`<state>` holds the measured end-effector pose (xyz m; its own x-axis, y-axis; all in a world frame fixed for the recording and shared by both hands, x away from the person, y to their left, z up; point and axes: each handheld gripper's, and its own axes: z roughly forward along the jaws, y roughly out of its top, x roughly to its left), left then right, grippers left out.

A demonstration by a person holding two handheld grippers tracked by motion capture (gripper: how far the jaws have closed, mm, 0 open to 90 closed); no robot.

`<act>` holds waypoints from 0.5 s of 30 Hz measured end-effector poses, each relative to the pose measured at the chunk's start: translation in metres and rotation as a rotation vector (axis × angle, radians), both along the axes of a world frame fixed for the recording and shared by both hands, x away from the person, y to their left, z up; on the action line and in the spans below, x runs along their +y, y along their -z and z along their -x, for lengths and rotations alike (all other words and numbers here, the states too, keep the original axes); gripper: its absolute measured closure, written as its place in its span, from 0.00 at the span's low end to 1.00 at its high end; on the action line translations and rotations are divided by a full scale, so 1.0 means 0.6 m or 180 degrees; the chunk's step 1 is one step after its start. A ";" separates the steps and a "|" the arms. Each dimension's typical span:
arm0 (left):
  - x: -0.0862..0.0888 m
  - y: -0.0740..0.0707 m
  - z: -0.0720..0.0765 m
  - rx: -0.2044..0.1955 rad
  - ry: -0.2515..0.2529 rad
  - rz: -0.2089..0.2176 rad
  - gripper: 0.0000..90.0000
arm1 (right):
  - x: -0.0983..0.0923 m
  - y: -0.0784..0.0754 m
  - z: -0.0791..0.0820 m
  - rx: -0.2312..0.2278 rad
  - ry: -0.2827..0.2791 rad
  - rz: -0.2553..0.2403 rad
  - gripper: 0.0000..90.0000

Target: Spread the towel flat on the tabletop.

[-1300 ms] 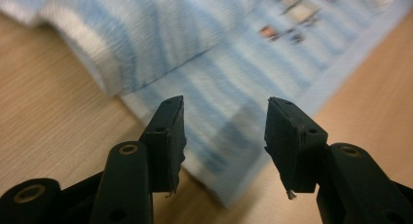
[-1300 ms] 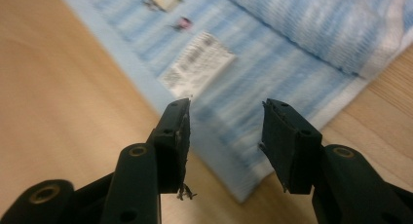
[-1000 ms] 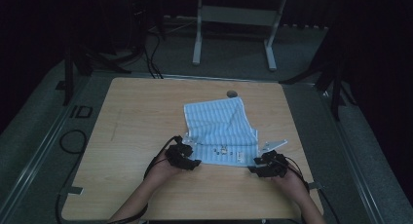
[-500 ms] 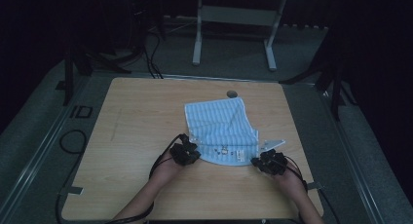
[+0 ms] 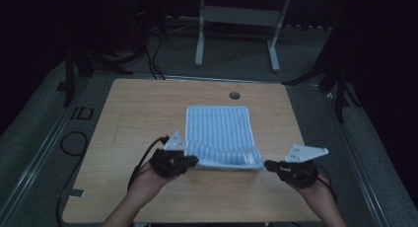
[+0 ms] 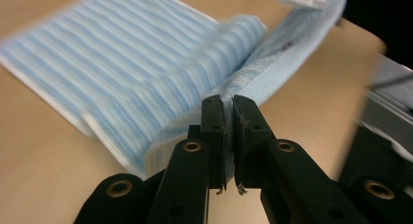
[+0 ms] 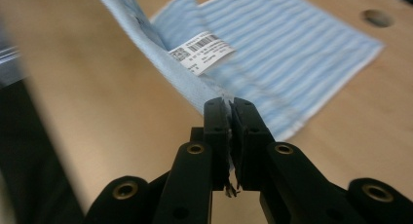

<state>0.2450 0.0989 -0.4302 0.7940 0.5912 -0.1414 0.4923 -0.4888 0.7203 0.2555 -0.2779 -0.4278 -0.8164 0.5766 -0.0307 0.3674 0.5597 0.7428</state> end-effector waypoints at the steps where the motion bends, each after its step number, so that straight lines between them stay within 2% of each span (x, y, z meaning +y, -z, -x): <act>1: 0.002 0.010 0.019 0.0043 0.0070 -0.0015 0.92 | -0.002 0.004 0.018 0.0029 -0.0055 -0.0031 0.94; 5: 0.006 0.058 0.083 0.0402 0.0345 0.0030 0.90 | -0.005 0.039 0.090 0.0253 -0.0178 -0.0071 0.93; 7: 0.007 0.080 0.103 0.0666 0.0575 0.0141 0.80 | -0.005 0.064 0.118 0.0407 -0.0238 -0.0032 0.83; 8: 0.008 0.086 0.109 0.0742 0.0688 0.0191 0.73 | -0.007 0.071 0.129 0.0427 -0.0255 -0.0018 0.77; 9: 0.010 0.088 0.113 0.0753 0.0737 0.0183 0.65 | -0.009 0.075 0.137 0.0426 -0.0245 -0.0015 0.73; 10: 0.012 0.088 0.113 0.0733 0.0734 0.0170 0.64 | -0.013 0.074 0.140 0.0409 -0.0217 -0.0020 0.71; 11: 0.014 0.087 0.110 0.0679 0.0701 0.0099 0.60 | -0.017 0.070 0.138 0.0383 -0.0200 -0.0047 0.69; 12: 0.015 0.086 0.104 0.0617 0.0633 0.0048 0.57 | -0.020 0.066 0.133 0.0362 -0.0173 -0.0085 0.68; 14: 0.018 0.085 0.087 0.0614 0.0560 0.0085 0.57 | -0.023 0.060 0.115 0.0344 -0.0126 -0.0146 0.67; 15: 0.018 0.085 0.077 0.0565 0.0516 0.0033 0.55 | -0.024 0.059 0.103 0.0354 -0.0132 -0.0181 0.66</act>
<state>0.1988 0.1097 -0.4814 0.8405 0.4560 -0.2927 0.5274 -0.5647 0.6348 0.1934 -0.2921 -0.4633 -0.8361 0.5405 0.0932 0.4268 0.5343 0.7296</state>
